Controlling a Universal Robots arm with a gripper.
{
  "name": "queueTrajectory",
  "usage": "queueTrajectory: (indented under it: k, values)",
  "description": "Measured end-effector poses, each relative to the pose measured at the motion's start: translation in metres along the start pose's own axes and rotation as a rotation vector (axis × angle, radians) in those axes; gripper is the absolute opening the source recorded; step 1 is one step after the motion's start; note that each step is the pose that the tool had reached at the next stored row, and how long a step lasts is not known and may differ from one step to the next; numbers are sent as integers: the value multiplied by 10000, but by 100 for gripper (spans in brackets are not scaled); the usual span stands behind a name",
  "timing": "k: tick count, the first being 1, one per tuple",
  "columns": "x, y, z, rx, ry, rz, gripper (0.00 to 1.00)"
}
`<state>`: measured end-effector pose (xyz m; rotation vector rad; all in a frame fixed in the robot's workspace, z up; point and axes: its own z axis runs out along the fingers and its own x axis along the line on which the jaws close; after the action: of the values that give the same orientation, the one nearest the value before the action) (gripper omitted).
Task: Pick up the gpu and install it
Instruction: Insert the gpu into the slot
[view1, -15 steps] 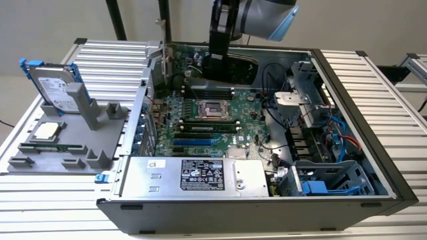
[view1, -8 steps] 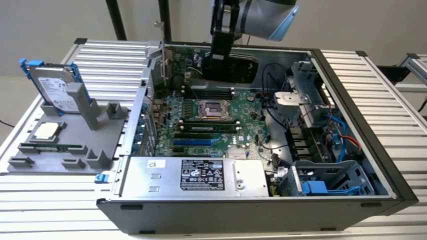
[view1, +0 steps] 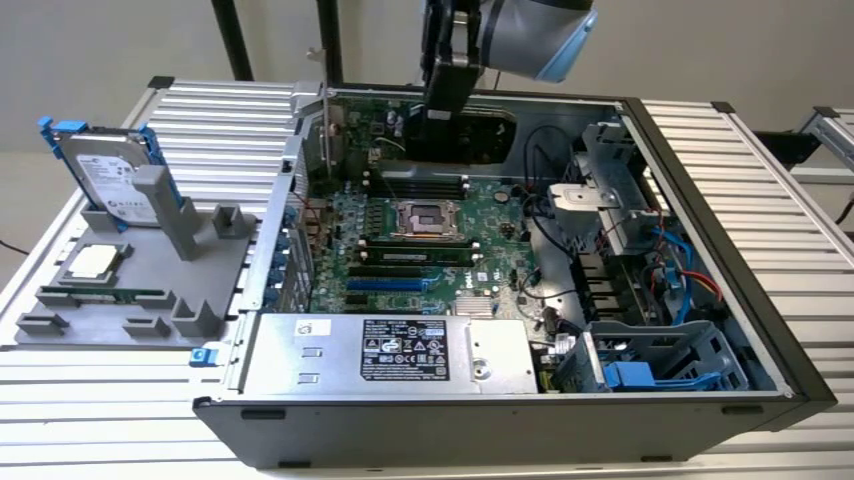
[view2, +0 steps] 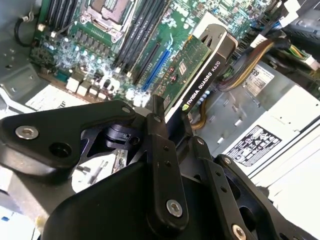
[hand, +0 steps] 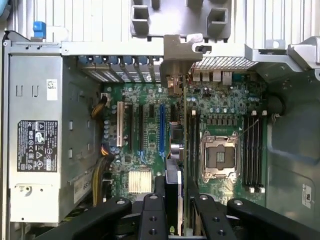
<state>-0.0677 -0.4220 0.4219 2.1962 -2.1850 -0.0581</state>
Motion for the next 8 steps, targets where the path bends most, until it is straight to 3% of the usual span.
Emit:
queueTrajectory:
  k: [8]
  values:
    - [0, 0, 0, 3, 50, -874, 0]
